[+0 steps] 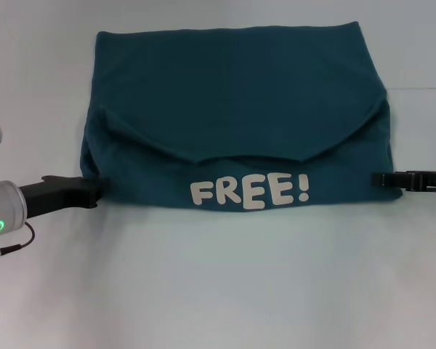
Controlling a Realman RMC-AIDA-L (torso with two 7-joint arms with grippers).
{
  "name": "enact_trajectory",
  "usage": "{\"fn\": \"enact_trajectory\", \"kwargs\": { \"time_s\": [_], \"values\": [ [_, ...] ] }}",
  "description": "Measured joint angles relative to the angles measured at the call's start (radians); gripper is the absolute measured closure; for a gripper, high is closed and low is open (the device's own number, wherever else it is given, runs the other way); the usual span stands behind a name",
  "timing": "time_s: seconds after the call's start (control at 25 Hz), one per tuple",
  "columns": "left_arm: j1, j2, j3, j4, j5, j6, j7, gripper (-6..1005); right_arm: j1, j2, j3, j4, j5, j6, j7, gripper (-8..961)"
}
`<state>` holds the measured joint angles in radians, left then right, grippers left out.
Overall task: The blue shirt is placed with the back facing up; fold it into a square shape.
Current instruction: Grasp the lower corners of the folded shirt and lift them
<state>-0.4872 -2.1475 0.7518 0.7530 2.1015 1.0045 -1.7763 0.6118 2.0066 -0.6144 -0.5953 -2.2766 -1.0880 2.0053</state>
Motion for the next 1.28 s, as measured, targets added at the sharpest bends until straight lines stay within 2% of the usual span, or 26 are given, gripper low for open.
{"fn": "enact_trajectory", "kwargs": {
  "time_s": [0.24, 0.56, 0.88, 1.12, 1.28],
  "values": [
    [-0.002, 0.003, -0.002, 0.001, 0.000, -0.002, 0.000, 954, 0.004, 0.001, 0.003, 0.004, -0.007, 0.016, 0.003, 332],
    [-0.008, 0.005, -0.002, -0.004, 0.000, -0.009, -0.001, 950, -0.005, -0.011, 0.003, 0.009, -0.005, 0.020, 0.015, 356],
    [-0.010, 0.005, 0.000, -0.006, 0.000, -0.009, -0.002, 946, 0.004, 0.004, -0.006, 0.017, -0.008, 0.017, 0.015, 380],
    [-0.010, 0.005, 0.000, -0.006, 0.000, -0.009, -0.003, 944, -0.003, 0.006, -0.007, 0.017, -0.007, 0.010, 0.023, 398],
    [-0.010, 0.005, -0.001, -0.006, 0.000, -0.009, -0.004, 942, -0.012, 0.008, -0.001, 0.015, -0.004, 0.010, 0.018, 547]
  ]
}}
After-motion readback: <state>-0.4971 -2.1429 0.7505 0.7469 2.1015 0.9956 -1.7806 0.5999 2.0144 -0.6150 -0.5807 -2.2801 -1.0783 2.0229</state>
